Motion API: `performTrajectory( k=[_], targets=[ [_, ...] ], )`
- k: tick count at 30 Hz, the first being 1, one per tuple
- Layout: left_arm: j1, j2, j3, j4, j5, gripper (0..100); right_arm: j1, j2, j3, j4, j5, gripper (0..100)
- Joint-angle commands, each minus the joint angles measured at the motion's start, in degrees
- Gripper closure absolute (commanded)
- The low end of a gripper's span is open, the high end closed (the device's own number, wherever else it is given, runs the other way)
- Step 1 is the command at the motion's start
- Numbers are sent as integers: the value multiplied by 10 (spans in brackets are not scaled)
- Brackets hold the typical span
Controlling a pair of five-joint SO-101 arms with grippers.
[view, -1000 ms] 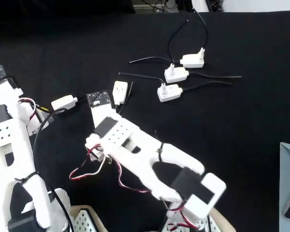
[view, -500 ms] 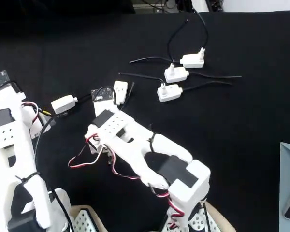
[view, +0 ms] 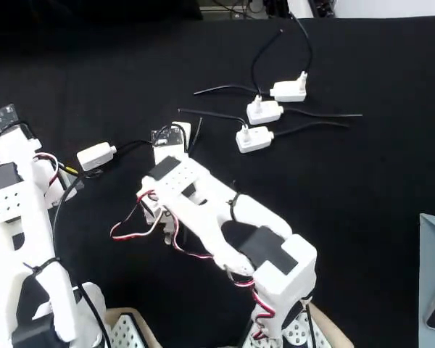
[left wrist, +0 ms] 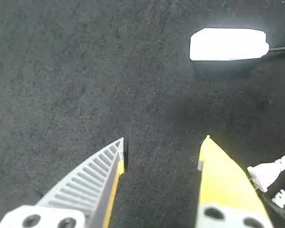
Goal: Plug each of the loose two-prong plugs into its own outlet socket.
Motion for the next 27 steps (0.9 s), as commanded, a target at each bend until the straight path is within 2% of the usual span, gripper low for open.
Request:
performTrajectory(
  k=[1,8,13,17,22,27],
  targets=[
    [-6,-15,-4,-8,-7,748,8,-80,-38,40,39,986],
    [-6,-15,-9,-7,-8,748,21,-256,-36,107,133,986],
    [-1,-16,-21,-11,-8,748,53,-358,-14,103,281,987],
    [0,-16,-25,-38,-7,751,70,-428,27,68,350,987],
    [25,-16,-23,-62,-3,751,73,-492,94,4,382,987],
    [58,-38,-23,-62,11,751,71,-555,182,-101,414,987]
  ],
)
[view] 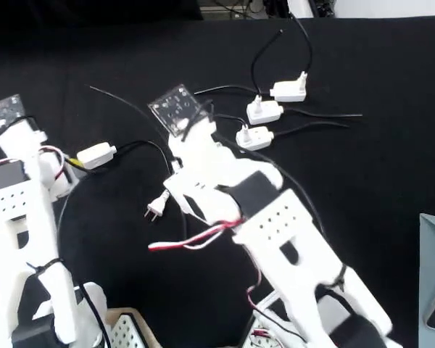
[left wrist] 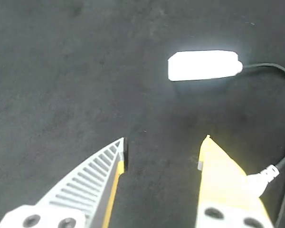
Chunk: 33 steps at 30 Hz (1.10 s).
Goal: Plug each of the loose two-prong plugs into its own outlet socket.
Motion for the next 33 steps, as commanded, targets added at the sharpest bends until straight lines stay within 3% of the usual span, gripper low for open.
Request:
performTrajectory(
  k=[1,7,16,21,27,33],
  targets=[
    [20,-46,-20,-11,18,751,3,-73,70,-103,33,987],
    [25,-148,44,-70,23,748,2,-144,188,-219,55,987],
    [133,-275,184,-171,55,746,-76,-216,293,-313,63,987],
    [190,-353,246,-217,57,746,-101,-243,326,-330,63,987],
    [266,-465,290,-215,54,745,-106,-243,340,-328,58,987],
    [302,-596,357,-215,-15,745,-104,-244,337,-299,57,987]
  ],
)
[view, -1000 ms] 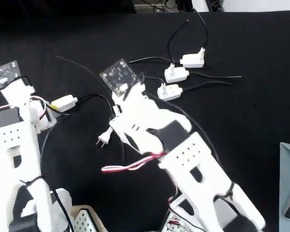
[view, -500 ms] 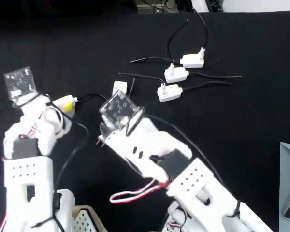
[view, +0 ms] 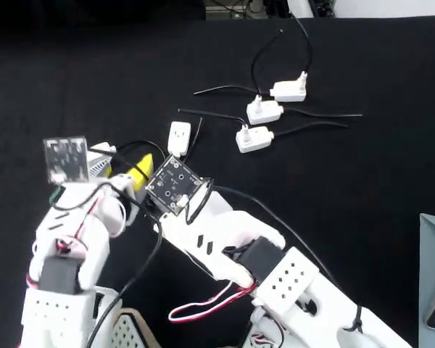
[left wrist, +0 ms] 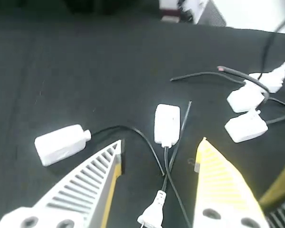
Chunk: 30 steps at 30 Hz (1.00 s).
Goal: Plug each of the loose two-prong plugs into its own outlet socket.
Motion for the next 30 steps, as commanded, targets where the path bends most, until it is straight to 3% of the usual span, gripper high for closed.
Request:
performTrajectory(
  k=[1,6,11,23,30],
  targets=[
    [29,-79,30,-12,-34,745,-5,-12,-7,11,-4,987],
    [62,-183,80,15,-84,745,-4,-12,-4,11,-4,987],
    [82,-175,67,40,-104,745,5,-12,-4,25,-4,987],
    [-120,-168,36,35,-90,745,105,-12,-8,27,-28,987],
    [-183,-84,13,15,-136,745,127,-12,-7,27,-29,987]
  ],
)
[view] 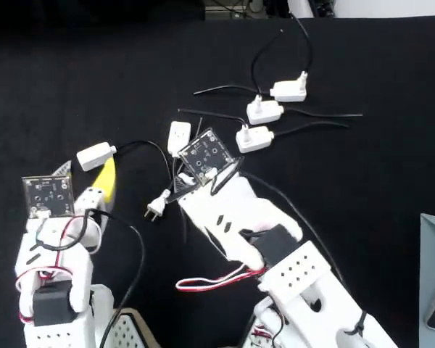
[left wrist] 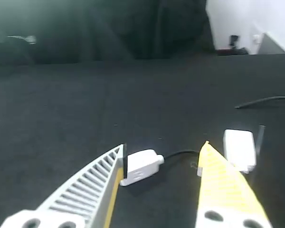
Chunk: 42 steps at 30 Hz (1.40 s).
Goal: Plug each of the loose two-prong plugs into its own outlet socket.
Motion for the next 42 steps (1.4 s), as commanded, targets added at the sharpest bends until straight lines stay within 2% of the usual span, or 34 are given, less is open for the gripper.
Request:
performTrajectory(
  k=[1,7,17,28,35,42],
  targets=[
    [-29,87,-65,-22,-12,745,9,-12,-7,3,-5,987],
    [-77,361,-216,-18,-53,690,9,-12,-3,4,-5,987],
    [-78,708,-409,-19,-221,685,7,-12,-3,21,-5,987],
    [-109,955,-629,-28,-217,690,6,-12,8,18,-5,987],
    [-134,1078,-648,-149,-221,690,6,-12,8,18,-5,987],
    [-132,1143,-659,-157,-222,690,6,-12,8,18,-5,987]
  ],
)
